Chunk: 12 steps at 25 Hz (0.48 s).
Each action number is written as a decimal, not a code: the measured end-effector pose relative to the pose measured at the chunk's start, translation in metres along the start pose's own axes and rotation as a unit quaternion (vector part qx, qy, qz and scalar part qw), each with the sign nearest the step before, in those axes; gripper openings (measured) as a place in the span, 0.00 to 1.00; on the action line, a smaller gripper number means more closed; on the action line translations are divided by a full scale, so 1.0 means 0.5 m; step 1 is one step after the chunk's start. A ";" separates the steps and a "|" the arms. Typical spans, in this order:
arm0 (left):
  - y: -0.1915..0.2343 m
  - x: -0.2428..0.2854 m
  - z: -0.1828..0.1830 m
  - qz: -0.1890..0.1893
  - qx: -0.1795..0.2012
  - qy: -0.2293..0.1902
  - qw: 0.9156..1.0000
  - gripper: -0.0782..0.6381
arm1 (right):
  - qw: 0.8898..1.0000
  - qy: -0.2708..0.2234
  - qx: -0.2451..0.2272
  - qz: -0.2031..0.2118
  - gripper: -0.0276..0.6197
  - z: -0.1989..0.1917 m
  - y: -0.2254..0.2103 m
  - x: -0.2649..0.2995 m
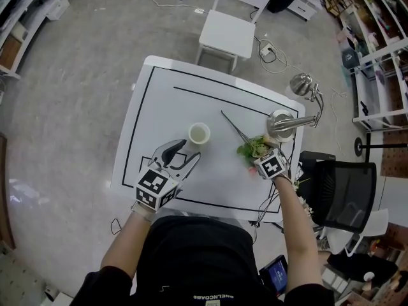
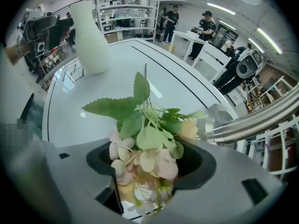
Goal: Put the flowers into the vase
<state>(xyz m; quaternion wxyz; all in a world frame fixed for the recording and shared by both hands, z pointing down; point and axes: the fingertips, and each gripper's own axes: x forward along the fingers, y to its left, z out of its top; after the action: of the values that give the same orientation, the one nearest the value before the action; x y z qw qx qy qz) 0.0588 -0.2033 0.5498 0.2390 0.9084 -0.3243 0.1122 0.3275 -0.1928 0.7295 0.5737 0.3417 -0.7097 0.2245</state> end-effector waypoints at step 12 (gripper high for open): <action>0.000 -0.004 -0.014 -0.006 -0.006 0.003 1.000 0.39 | 0.999 0.024 -0.027 -0.019 0.35 0.000 -0.001 -0.006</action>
<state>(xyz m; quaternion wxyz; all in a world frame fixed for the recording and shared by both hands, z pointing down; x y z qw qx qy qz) 0.0572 -0.1987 0.5553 0.2457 0.9086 -0.3188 0.1118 0.3282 -0.1927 0.7267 0.6039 0.3336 -0.6949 0.2026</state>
